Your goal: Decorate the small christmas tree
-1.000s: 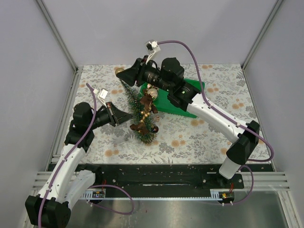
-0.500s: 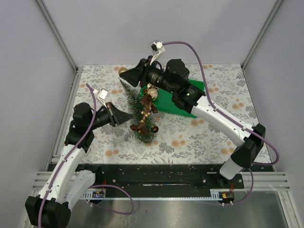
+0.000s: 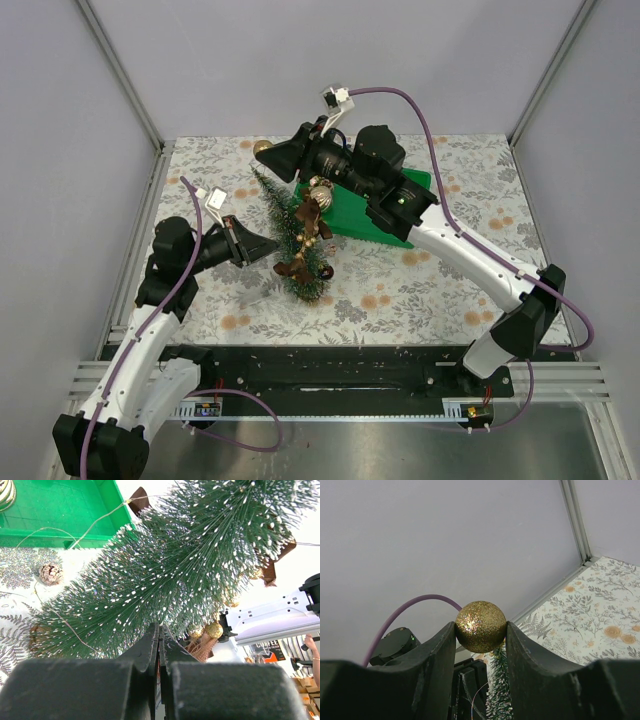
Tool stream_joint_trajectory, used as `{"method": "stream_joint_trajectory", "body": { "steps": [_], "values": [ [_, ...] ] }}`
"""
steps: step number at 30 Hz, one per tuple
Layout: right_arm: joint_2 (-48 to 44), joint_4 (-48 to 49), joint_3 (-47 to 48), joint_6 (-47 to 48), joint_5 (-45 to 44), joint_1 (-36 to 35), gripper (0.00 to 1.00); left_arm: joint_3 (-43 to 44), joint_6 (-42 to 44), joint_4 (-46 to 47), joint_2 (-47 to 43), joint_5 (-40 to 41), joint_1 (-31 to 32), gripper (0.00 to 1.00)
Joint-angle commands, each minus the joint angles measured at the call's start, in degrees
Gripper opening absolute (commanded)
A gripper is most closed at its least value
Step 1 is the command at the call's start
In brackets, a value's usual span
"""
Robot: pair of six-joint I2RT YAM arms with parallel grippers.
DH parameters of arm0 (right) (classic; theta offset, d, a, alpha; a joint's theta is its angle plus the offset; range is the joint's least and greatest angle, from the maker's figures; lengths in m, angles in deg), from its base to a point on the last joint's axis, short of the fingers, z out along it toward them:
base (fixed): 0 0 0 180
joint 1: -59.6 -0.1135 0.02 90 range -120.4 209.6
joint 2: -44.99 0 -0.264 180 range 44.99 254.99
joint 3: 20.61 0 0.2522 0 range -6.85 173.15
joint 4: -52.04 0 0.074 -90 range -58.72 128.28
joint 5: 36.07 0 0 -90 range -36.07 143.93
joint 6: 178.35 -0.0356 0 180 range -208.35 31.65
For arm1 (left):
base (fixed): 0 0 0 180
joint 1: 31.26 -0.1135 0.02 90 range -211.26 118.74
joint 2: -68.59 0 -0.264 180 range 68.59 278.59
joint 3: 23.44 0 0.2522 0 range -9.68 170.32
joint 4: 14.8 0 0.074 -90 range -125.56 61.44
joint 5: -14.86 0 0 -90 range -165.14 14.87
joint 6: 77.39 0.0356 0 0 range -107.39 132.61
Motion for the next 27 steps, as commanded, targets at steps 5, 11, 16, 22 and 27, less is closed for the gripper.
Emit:
{"method": "stream_joint_trajectory", "body": {
  "steps": [5,11,16,22,27],
  "values": [
    [1.33,1.08,5.47,-0.09,2.13,-0.49,0.17,-0.45,-0.71,2.96,-1.05,-0.8,0.09,0.0],
    [1.42,0.02,7.5,-1.24,5.21,-0.49,0.16,-0.54,-0.97,3.31,-0.96,-0.89,0.18,0.0],
    [2.82,-0.59,8.99,-0.89,5.04,-0.49,0.16,-0.62,-1.06,3.4,-0.96,-0.81,0.09,0.0],
    [6.77,-3.14,13.47,-0.18,4.33,-0.4,0.16,-0.45,-1.06,3.4,-0.96,-0.81,0.09,0.0],
    [8.18,-3.32,14.53,1.22,3.81,-0.49,0.15,-0.54,-1.06,3.4,-0.96,-0.81,0.09,0.0]
  ]
}}
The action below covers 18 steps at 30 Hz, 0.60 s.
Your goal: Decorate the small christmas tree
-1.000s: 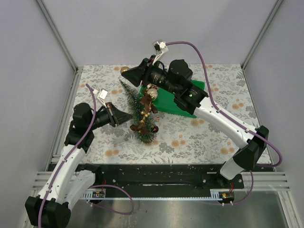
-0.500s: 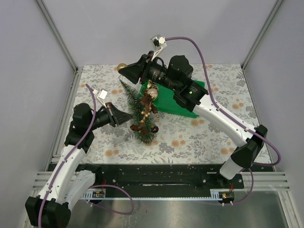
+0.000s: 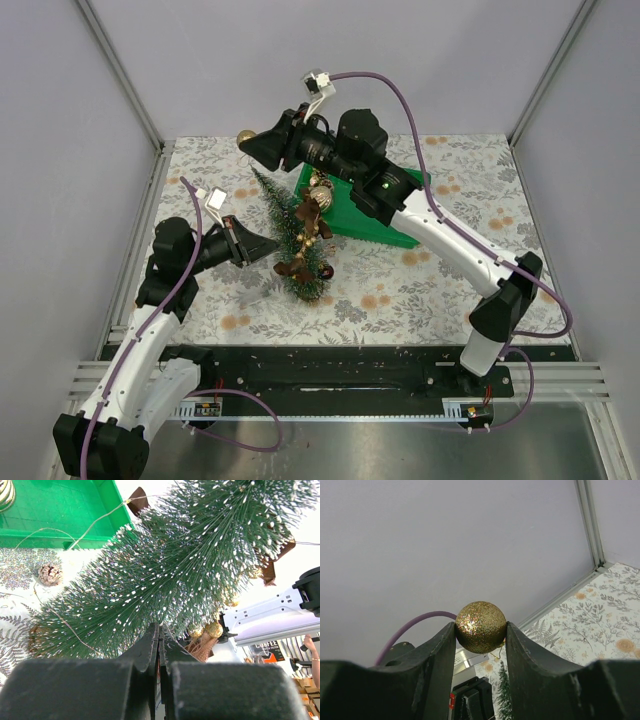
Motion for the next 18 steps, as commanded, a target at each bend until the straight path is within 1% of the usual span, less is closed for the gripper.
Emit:
{"method": "stream_joint_trajectory", "body": {
  "steps": [1,7,12,18],
  "values": [
    [0.69,-0.32,2.95,2.23,0.07,-0.47,0.15,-0.23,-0.6,2.54,-0.9,-0.89,0.0,0.0],
    [0.34,0.38,1.55,3.55,-0.64,-0.47,0.15,-0.32,-0.51,2.63,-0.99,-0.81,0.09,0.0],
    [-2.38,2.84,-2.14,3.55,-1.25,-0.47,0.15,-0.84,-0.78,2.98,-0.9,-0.81,0.0,0.0],
    [-3.79,3.54,-3.55,3.73,-1.16,-0.55,0.15,-0.93,-0.87,2.98,-0.99,-0.89,0.0,0.0]
  ]
}}
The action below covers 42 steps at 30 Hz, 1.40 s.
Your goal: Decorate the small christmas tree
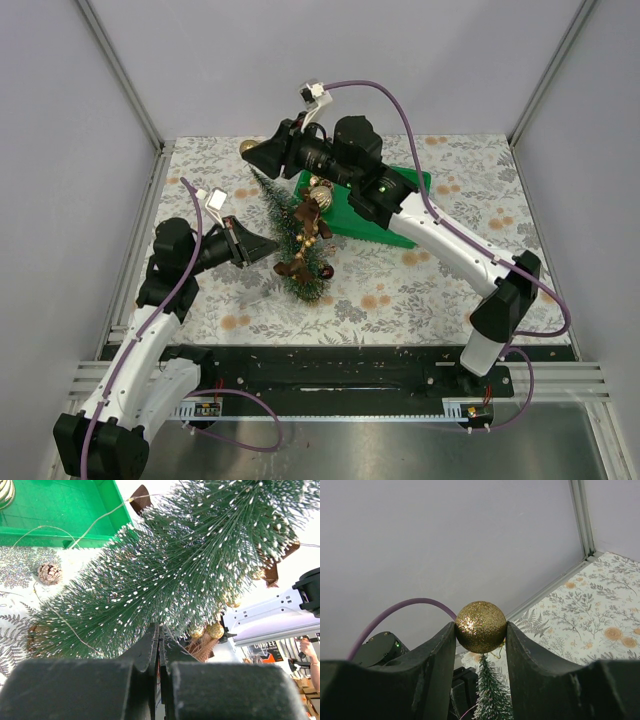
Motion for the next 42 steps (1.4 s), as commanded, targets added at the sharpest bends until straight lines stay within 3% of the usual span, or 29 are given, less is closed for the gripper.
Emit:
{"method": "stream_joint_trajectory", "body": {
  "steps": [1,24,34,42],
  "values": [
    [-4.32,3.94,-0.78,1.1,-0.64,-0.47,0.15,-0.47,-0.58,2.59,-1.03,-0.89,0.09,0.0],
    [-6.87,7.54,-4.91,1.28,0.76,-0.47,0.14,-1.09,-0.93,2.59,-1.38,-0.72,0.09,0.0],
    [-12.14,12.9,-13.43,3.56,1.56,-0.56,0.13,-1.18,-1.02,2.59,-1.29,-0.72,0.09,0.0],
    [-9.25,12.29,-9.66,3.21,1.82,-0.73,0.13,-1.09,-1.28,4.17,-1.2,-0.89,0.0,0.0]
  ]
}}
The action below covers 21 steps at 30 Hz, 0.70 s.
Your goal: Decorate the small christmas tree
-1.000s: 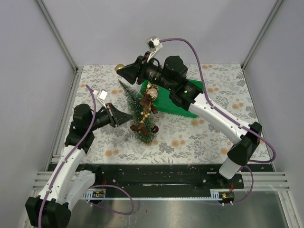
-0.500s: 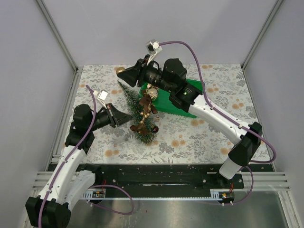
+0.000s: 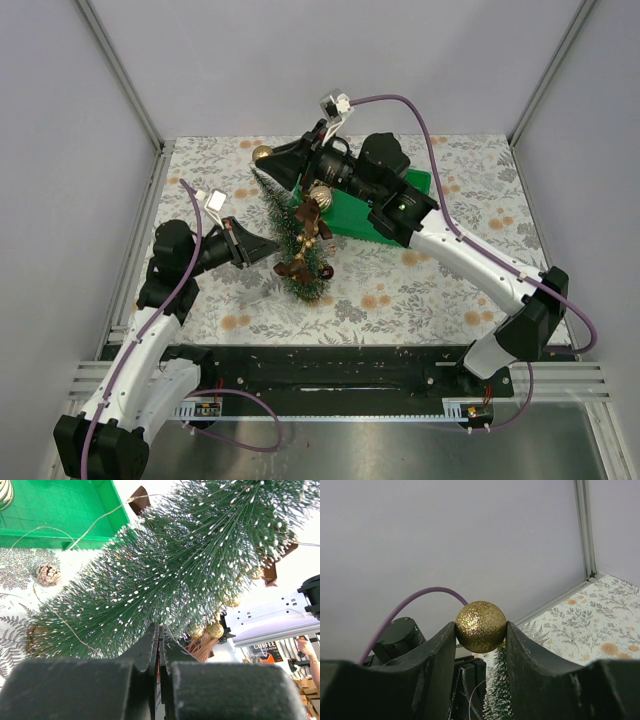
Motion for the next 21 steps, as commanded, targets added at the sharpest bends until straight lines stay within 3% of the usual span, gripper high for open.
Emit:
{"method": "stream_joint_trajectory", "body": {
  "steps": [1,21],
  "values": [
    [1.25,2.58,4.26,0.7,0.36,-0.77,0.13,-0.26,-0.58,2.9,-0.57,-0.87,0.02,0.0],
    [7.05,-3.31,11.12,4.74,-0.79,-0.95,0.13,-0.53,-0.59,2.9,-0.92,-0.87,-0.15,0.0]
  ]
}}
